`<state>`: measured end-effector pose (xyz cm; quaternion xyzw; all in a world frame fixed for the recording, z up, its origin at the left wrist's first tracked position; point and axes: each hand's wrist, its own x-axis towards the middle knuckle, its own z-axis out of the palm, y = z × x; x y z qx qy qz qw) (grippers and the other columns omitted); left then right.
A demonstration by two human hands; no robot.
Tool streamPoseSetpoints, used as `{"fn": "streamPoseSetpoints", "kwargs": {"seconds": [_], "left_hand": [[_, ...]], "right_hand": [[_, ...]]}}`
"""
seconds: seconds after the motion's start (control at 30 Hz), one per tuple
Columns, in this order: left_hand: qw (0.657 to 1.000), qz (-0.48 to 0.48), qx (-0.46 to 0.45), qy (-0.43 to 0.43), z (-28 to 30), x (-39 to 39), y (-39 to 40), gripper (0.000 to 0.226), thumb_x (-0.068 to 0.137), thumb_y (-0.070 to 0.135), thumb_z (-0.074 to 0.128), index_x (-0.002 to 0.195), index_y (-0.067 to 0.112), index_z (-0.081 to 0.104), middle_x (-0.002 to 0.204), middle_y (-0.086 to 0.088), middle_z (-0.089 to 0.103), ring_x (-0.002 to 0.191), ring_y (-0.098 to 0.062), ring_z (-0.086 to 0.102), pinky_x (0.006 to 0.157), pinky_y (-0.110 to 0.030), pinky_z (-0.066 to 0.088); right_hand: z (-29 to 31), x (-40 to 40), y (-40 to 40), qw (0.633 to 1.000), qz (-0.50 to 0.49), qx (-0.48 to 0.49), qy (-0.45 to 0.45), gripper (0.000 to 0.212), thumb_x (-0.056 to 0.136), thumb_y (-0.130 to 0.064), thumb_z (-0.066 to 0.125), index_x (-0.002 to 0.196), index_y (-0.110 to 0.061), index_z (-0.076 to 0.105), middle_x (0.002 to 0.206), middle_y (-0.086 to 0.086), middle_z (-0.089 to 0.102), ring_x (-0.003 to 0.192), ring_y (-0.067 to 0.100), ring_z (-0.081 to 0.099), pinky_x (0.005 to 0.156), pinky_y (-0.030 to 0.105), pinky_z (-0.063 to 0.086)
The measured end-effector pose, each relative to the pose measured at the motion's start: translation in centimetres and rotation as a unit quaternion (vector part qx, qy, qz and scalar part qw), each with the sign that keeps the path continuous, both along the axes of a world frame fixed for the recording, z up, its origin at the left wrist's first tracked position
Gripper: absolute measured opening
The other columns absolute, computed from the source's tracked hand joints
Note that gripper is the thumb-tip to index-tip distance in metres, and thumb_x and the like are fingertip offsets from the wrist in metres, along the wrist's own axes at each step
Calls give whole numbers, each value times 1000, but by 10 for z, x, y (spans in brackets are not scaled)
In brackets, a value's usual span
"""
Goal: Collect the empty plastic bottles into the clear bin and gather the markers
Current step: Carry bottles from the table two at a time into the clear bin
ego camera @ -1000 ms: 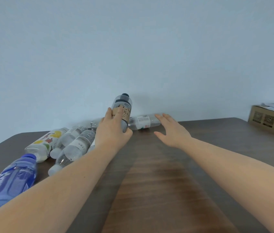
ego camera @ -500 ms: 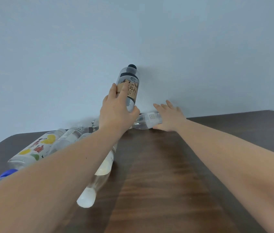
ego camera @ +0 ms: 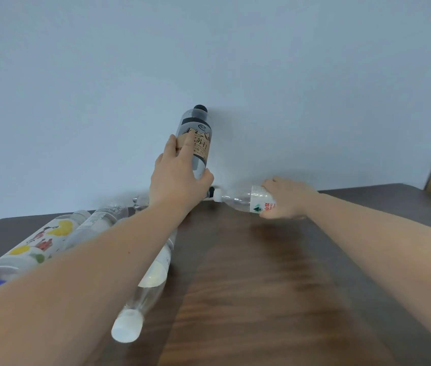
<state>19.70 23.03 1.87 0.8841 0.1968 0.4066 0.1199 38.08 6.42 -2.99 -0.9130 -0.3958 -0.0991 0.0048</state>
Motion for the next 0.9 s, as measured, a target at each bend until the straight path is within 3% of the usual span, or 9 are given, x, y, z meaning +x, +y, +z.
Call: {"fn": "streamPoseSetpoints", "kwargs": {"seconds": [0.2, 0.47, 0.9], "left_hand": [[999, -31, -20, -8, 6, -5, -42, 68, 80, 35, 55, 141, 32, 26, 146, -4, 31, 116, -34, 44, 85, -41, 48], [995, -93, -24, -20, 27, -11, -134, 70, 82, 35, 55, 144, 30, 24, 149, -4, 28, 120, -33, 42, 88, -42, 46], [967, -254, -1, -29, 39, 7, -324, 72, 84, 36, 55, 147, 30, 22, 154, -4, 22, 127, -32, 38, 93, -42, 43]], "right_hand": [[41, -24, -78, 968, -114, 223, -22, 65, 77, -60, 61, 125, -21, 43, 118, 0, 49, 104, 25, 55, 75, 35, 44], [93, -78, -190, 891, -177, 418, -15, 56, 73, -59, 66, 104, -17, 47, 103, 1, 55, 87, 22, 58, 71, 37, 47], [110, -148, -378, 820, -243, 517, -29, 52, 76, -54, 68, 106, -16, 48, 93, -4, 57, 78, 14, 57, 66, 32, 47]]}}
